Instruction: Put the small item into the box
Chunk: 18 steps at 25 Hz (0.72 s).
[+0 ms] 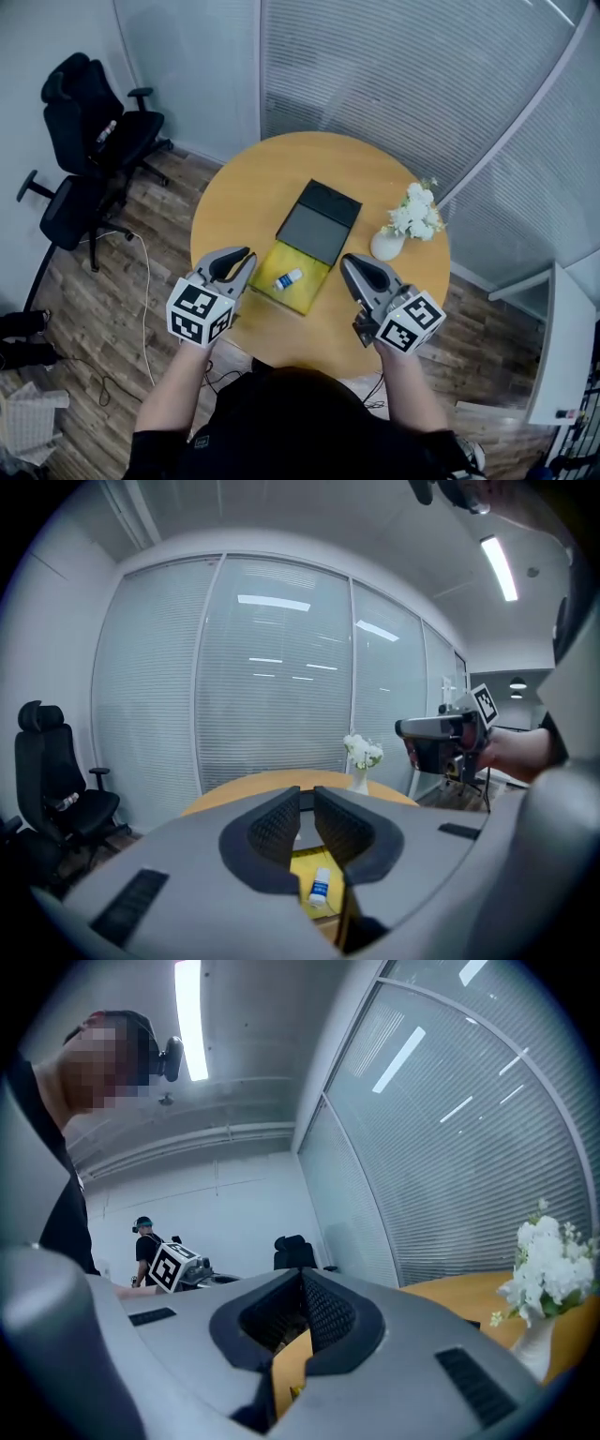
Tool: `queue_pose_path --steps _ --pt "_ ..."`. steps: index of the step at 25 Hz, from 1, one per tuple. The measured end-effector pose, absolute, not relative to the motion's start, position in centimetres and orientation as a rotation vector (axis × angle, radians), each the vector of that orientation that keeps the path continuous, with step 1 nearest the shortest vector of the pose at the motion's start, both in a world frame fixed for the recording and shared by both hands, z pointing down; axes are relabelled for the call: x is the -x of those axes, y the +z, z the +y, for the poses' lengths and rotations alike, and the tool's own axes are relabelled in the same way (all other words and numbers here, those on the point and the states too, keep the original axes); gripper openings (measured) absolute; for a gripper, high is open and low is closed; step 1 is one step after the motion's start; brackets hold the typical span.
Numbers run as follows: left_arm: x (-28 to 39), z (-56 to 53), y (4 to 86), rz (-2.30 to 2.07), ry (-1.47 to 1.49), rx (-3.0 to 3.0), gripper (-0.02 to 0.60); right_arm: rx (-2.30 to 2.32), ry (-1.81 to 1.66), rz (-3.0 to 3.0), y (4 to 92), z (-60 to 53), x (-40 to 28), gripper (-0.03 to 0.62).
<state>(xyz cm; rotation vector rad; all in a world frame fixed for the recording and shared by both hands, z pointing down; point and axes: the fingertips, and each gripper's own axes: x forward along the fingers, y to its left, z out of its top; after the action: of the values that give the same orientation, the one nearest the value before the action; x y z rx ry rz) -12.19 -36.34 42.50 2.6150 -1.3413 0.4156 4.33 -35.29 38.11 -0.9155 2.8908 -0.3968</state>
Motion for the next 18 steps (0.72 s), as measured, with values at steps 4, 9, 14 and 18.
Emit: queue_pose_path --steps 4,9,14,18 --pt "12.9 -35.3 39.9 -1.385 0.329 -2.651 0.052 0.901 -0.323 2.880 36.3 -34.7 -4.1 0.035" --pt "13.9 -34.6 37.6 -1.448 0.225 -2.658 0.044 0.876 -0.296 2.831 34.0 -33.9 -4.4 0.035" --pt "14.5 -35.7 35.8 -1.506 0.158 -2.657 0.041 0.944 -0.178 2.784 31.6 -35.2 -5.9 0.035" --pt "14.9 -37.0 34.6 -1.549 0.168 -2.671 0.040 0.987 -0.082 2.752 29.5 -36.4 -6.5 0.035"
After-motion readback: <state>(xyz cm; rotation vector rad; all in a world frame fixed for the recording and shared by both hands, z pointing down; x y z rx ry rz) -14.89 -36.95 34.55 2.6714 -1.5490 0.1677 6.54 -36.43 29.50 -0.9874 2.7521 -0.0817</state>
